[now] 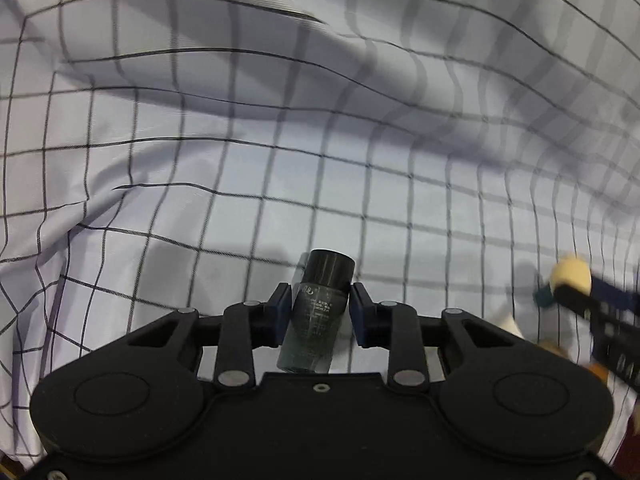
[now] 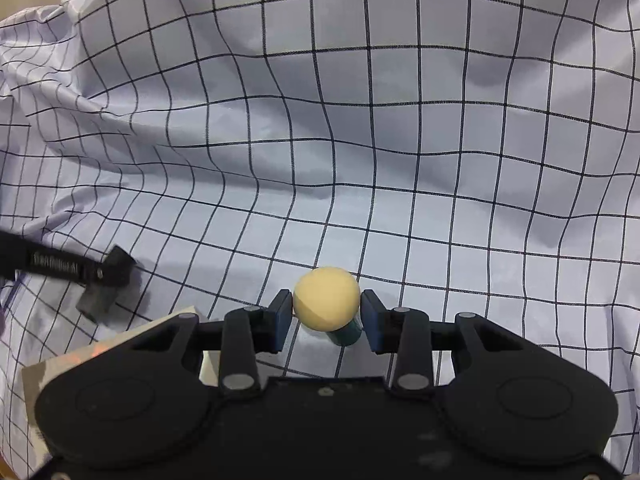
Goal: Organize soft objects
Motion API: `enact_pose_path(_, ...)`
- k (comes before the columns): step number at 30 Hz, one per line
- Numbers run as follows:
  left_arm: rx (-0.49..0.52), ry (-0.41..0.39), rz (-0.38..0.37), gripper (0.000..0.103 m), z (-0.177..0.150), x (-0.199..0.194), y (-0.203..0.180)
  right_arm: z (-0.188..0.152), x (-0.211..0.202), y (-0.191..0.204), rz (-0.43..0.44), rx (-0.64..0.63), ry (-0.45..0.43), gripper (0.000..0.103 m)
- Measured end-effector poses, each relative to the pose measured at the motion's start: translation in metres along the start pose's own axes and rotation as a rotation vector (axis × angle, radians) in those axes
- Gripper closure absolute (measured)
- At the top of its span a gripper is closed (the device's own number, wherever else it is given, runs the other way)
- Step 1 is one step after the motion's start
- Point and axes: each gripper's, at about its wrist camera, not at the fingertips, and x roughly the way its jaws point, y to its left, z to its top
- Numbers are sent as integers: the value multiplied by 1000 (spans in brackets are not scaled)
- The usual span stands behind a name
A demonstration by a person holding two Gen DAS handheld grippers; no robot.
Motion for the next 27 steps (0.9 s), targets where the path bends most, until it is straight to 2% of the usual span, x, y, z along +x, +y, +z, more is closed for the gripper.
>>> enact_pose_path(4,-47,18,-29,70,6,8,9,-3,2,2,6,-4,3,66)
enact_pose_path(9,-8,9,-12,58,0,-5,20,-6,3,3,8,-18,0,66)
enact_pose_path(12,-3,16,-10,57,-4,-9,25,-5,5,1,12,-7,2,66)
enact_pose_path(14,13,20,-12,58,-6,-9,23,-5,4,2,13,-7,3,66)
enact_pose_path(17,52,1,-26,75,-11,-2,11,-5,0,3,12,-15,-2,71)
enact_pose_path(20,70,-31,-15,75,-15,-4,0,-5,-8,2,17,-9,-15,77)
enact_pose_path(23,62,-55,-29,76,-17,-12,-7,-3,-19,-1,29,-2,-33,78)
enact_pose_path(27,58,-81,-13,76,-19,-22,-13,0,-26,-2,31,8,-41,76)
